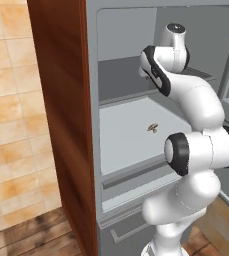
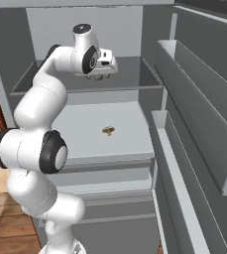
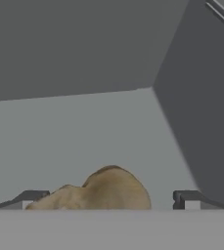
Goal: Retrieve the bottle and the shaker from the cabinet and place them next to the mixing bowl on the counter. Then add garlic from the fridge to the mixing bowl.
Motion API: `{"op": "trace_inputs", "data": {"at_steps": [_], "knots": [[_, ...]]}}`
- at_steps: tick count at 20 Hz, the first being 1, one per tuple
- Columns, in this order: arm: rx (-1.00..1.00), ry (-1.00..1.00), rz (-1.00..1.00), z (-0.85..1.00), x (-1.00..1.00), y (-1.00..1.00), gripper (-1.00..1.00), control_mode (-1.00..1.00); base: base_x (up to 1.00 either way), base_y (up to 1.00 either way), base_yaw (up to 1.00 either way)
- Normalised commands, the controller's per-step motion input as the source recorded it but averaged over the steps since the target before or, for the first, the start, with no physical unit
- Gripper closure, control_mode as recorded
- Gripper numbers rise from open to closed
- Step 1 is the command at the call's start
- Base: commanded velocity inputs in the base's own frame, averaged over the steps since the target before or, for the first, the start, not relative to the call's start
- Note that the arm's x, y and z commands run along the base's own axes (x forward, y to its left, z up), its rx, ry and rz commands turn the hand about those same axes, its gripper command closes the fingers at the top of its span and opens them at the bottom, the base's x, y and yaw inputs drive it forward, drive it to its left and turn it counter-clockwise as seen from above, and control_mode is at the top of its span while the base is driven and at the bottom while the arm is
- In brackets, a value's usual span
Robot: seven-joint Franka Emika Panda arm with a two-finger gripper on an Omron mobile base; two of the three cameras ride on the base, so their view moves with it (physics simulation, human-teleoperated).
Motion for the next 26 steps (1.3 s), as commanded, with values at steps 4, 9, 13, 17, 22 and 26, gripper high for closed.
{"op": "trace_inputs", "data": {"at_steps": [4, 9, 13, 17, 22, 26], "knots": [[0.0, 0.0, 0.0, 0.0, 0.0, 0.0, 1.0, -1.0, 0.0, 0.0, 0.0], [0.0, 0.0, 0.0, 0.0, 0.0, 0.0, 1.0, -1.0, 0.0, 0.0, 0.0], [0.0, 0.0, 0.0, 0.0, -0.04, 0.0, 1.0, -1.0, 0.0, 0.0, 0.0], [0.0, -0.07, 0.0, 0.0, -0.83, 0.0, 1.0, -1.0, 0.0, 0.0, 0.0], [0.0, -0.19, 0.0, 0.2, -1.0, 0.0, 1.0, -1.0, 0.0, 0.0, 0.0], [0.0, -0.19, 0.0, 0.45, -1.0, 0.0, 1.0, -1.0, 0.0, 0.0, 0.0]]}}
